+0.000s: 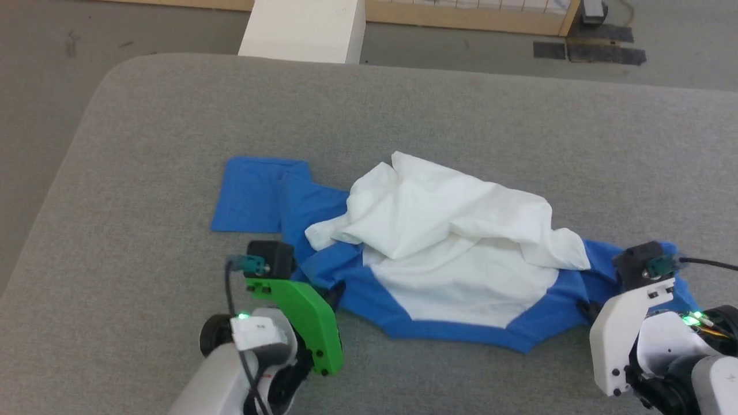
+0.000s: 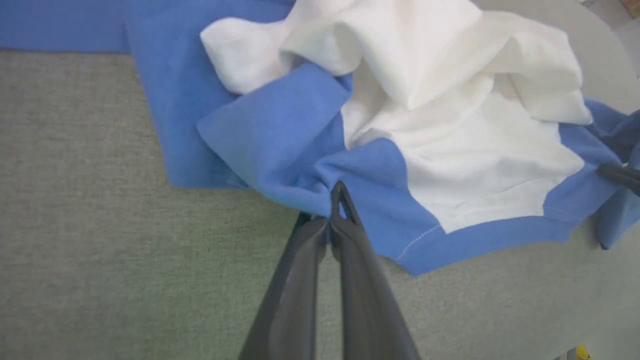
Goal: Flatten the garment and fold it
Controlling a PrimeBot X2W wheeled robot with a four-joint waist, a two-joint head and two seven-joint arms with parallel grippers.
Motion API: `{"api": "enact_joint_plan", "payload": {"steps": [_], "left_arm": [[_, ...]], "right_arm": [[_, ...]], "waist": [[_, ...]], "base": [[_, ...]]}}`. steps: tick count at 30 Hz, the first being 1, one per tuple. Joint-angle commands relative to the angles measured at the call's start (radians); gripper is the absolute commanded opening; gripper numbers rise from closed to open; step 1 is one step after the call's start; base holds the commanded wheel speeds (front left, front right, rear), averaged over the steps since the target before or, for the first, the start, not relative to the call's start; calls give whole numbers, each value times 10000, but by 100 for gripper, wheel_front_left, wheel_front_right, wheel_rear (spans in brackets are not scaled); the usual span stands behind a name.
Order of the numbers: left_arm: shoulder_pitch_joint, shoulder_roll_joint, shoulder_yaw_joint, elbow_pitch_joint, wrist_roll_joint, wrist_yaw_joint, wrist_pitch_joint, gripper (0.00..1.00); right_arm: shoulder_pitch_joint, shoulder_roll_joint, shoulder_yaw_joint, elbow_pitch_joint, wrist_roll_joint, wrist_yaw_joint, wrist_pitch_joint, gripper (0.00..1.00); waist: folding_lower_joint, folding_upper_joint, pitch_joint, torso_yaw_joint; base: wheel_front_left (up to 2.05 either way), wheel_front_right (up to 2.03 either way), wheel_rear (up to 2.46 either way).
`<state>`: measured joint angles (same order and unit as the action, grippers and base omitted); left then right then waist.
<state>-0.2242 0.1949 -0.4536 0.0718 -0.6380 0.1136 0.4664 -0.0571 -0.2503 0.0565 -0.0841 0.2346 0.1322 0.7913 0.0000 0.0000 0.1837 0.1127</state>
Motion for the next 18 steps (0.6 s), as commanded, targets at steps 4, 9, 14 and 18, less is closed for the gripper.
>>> {"api": "enact_joint_plan", "payload": {"steps": [4, 9, 14, 18], "left_arm": [[-493, 144, 587, -1081, -440, -270, -254, 0], [-1805, 438, 1110, -1816, -590, -432, -13, 0], [-3567, 521, 1362, -1779, -629, -729, 180, 0], [-4991, 605, 1479, -1295, -361, -965, 45, 0]], "right_arm": [[-639, -2, -277, -425, 904, -15, -98, 0], [-1780, -232, -371, -867, 2268, -15, 3, 0], [-3164, -598, -412, -1079, 3367, -15, 157, 0], [-4254, -649, -432, -1068, 3960, -15, 179, 0]], "waist": [[0, 0, -504, 11], [0, 0, -1055, -34], [0, 0, -1585, -91], [0, 0, -1872, -180]], "base": [[0, 0, 0], [0, 0, 0], [0, 0, 0], [0, 0, 0]]}}
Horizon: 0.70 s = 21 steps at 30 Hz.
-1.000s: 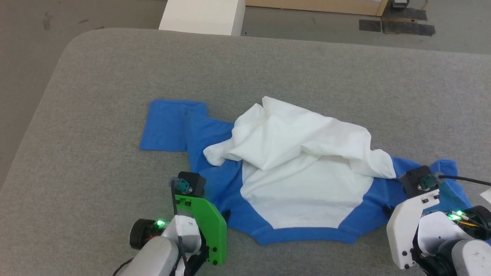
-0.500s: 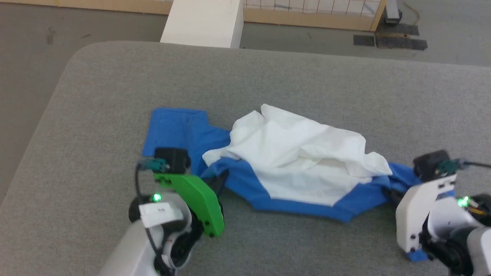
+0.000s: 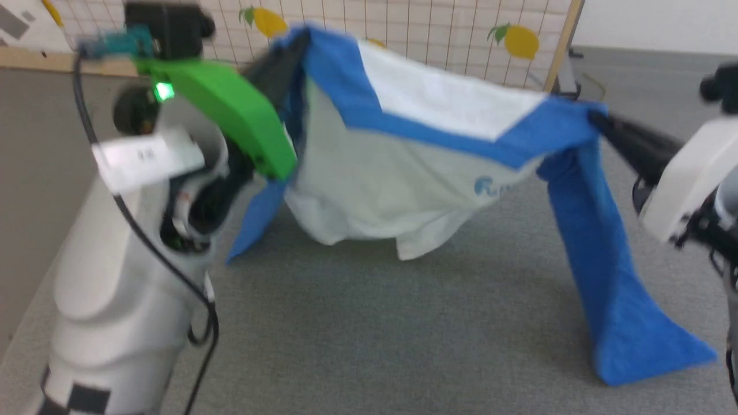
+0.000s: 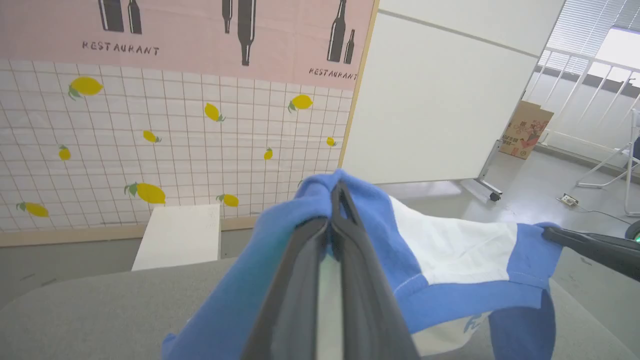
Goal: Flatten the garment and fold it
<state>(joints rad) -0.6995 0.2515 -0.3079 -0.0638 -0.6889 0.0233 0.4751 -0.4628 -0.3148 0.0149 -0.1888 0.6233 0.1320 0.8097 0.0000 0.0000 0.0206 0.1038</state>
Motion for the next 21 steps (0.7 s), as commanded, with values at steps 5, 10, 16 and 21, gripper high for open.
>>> {"api": "enact_joint_plan", "payload": {"steps": [5, 10, 16, 21], "left_arm": [[-1636, 27, 108, 847, 380, -245, -246, 0], [-2648, 127, 195, 1659, 620, -275, -356, 0], [-3503, 207, 288, 2750, 814, -188, -443, 0], [-4355, 217, 143, 3814, 1051, -251, -474, 0]], "right_arm": [[-1464, -41, -27, 194, 292, -13, -191, 0], [-2519, 66, -97, 496, 267, -13, -458, 0], [-3705, 298, -314, 1340, -31, -13, -546, 0], [-5085, 323, -99, 2439, -381, -13, -354, 0]], "waist": [[0, 0, -476, -203], [0, 0, -627, -326], [0, 0, -364, -473], [0, 0, 515, -617]], "base": [[0, 0, 0], [0, 0, 0], [0, 0, 0], [0, 0, 0]]}}
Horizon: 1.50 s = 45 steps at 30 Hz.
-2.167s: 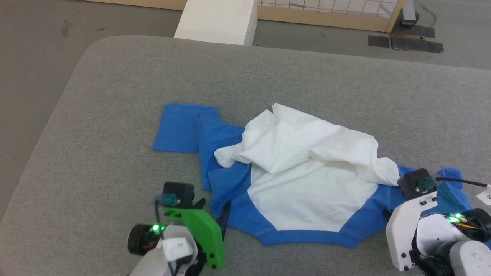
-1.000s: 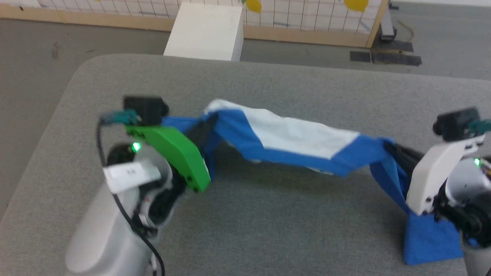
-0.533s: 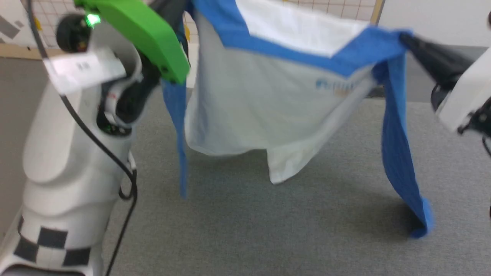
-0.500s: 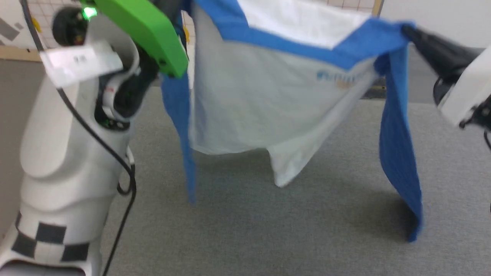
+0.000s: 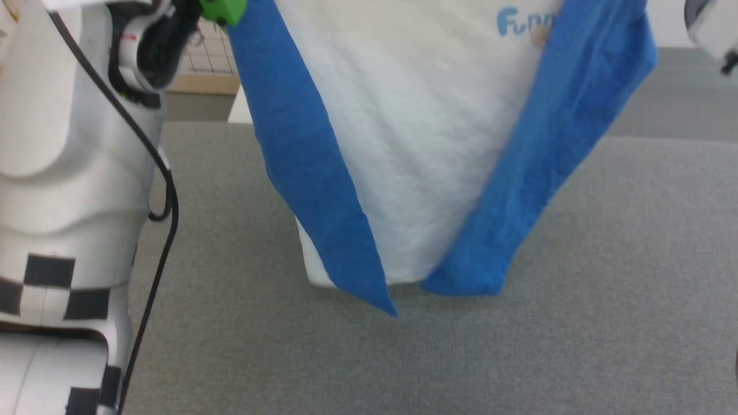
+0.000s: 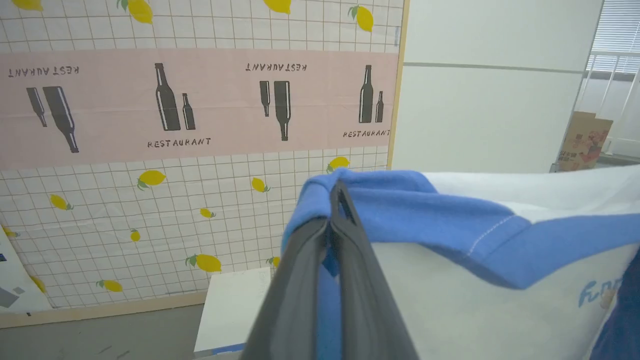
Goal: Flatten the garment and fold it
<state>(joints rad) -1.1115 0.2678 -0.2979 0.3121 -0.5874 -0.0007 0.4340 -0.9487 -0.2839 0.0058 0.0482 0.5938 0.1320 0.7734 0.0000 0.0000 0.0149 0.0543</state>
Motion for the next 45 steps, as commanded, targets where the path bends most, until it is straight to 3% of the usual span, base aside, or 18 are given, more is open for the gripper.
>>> {"api": "enact_joint_plan", "payload": {"steps": [1, 7, 14, 26, 38, 39, 45], "left_arm": [[-411, 60, 12, 221, 124, -1, -115, 0], [-1916, 54, -28, 1177, 640, 156, -600, 0], [-3958, -37, 49, 2108, 1287, 467, -1857, 0], [-5739, -186, 216, 3411, 1659, 564, -4084, 0], [-4281, -791, 149, 4895, 944, -239, -5008, 0], [-3519, -929, 136, 5112, 731, -469, -5270, 0], [-1404, -965, 125, 5089, 300, -813, -5731, 0]], "right_arm": [[-507, 29, 36, 276, -136, -13, 10, 0], [-2727, 212, 307, 1576, -669, -13, -185, 0], [-5454, 476, 482, 3355, -1638, -13, -1343, 0], [-7840, 741, 755, 5603, -2625, -13, -3629, 0], [-6308, 183, 2247, 5946, -901, -13, -4103, 0], [-5293, -112, 2709, 5507, -244, -13, -4300, 0], [-2525, -541, 3221, 4400, 1220, -13, -4634, 0]], "waist": [[0, 0, 758, -147], [0, 0, 2427, -439], [0, 0, 4232, -845], [0, 0, 5648, -994], [0, 0, 5629, -468], [0, 0, 5108, -301], [0, 0, 3497, 19]], "base": [[0, 0, 0], [0, 0, 0], [0, 0, 0], [0, 0, 0], [0, 0, 0], [0, 0, 0], [0, 0, 0]]}}
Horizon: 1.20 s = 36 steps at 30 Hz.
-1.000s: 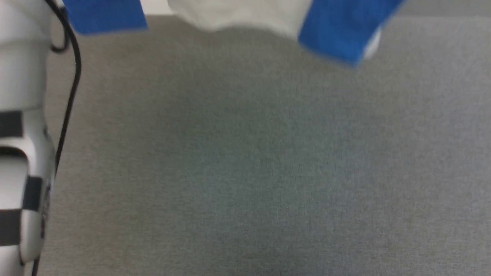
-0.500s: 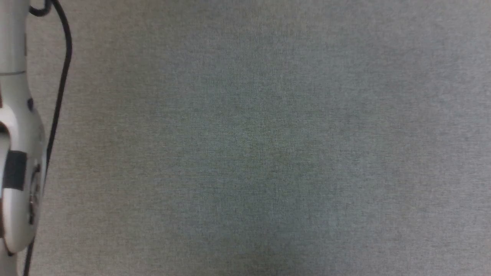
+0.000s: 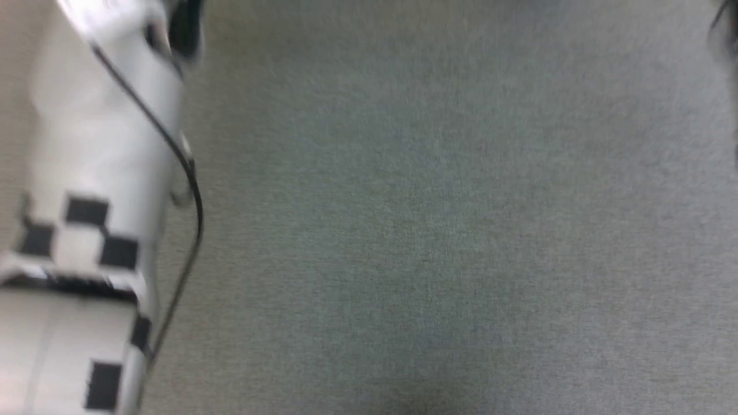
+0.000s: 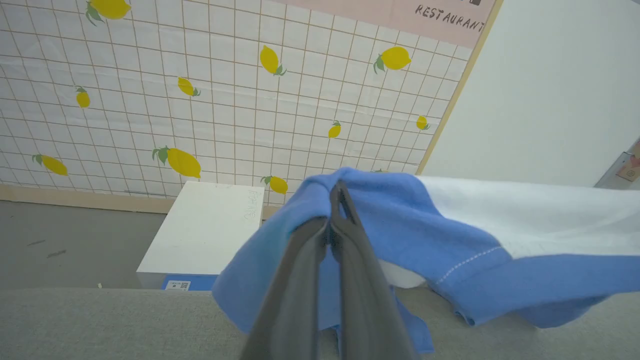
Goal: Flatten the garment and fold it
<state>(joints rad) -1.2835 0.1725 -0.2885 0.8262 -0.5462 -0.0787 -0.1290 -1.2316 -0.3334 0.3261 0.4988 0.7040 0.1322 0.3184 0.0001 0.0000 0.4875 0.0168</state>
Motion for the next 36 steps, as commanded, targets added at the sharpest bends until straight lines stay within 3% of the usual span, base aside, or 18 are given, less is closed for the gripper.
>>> {"api": "enact_joint_plan", "payload": {"steps": [1, 11, 20, 30, 36], "left_arm": [[707, -40, 69, -126, -229, -61, -153, 0], [6335, -252, 53, -2561, -1289, 36, 179, 0], [10893, 46, -416, -5625, -1923, 960, 1941, 0], [13387, 1089, -1023, -7455, -2037, 2311, 4617, 0], [13929, 1201, -1268, -7845, -2100, 2817, 5412, 0]], "right_arm": [[760, -110, 54, -303, 291, -15, -139, 0], [6243, -500, -220, -2195, 1359, -15, -65, 0], [10461, -483, -1739, -3910, 1191, -15, 1846, 0], [13283, -200, -2691, -5745, 45, -15, 5104, 0], [13988, 324, -2838, -6267, -395, -15, 6398, 0]], "waist": [[-1, 0, -1493, 445], [-1, 0, -3929, 700], [-1, 0, -4985, 702], [-1, 0, -5167, 521], [-1, 0, -5060, 481]], "base": [[0, 0, 0], [0, 0, 0], [0, 0, 0], [0, 0, 0], [0, 0, 0]]}}
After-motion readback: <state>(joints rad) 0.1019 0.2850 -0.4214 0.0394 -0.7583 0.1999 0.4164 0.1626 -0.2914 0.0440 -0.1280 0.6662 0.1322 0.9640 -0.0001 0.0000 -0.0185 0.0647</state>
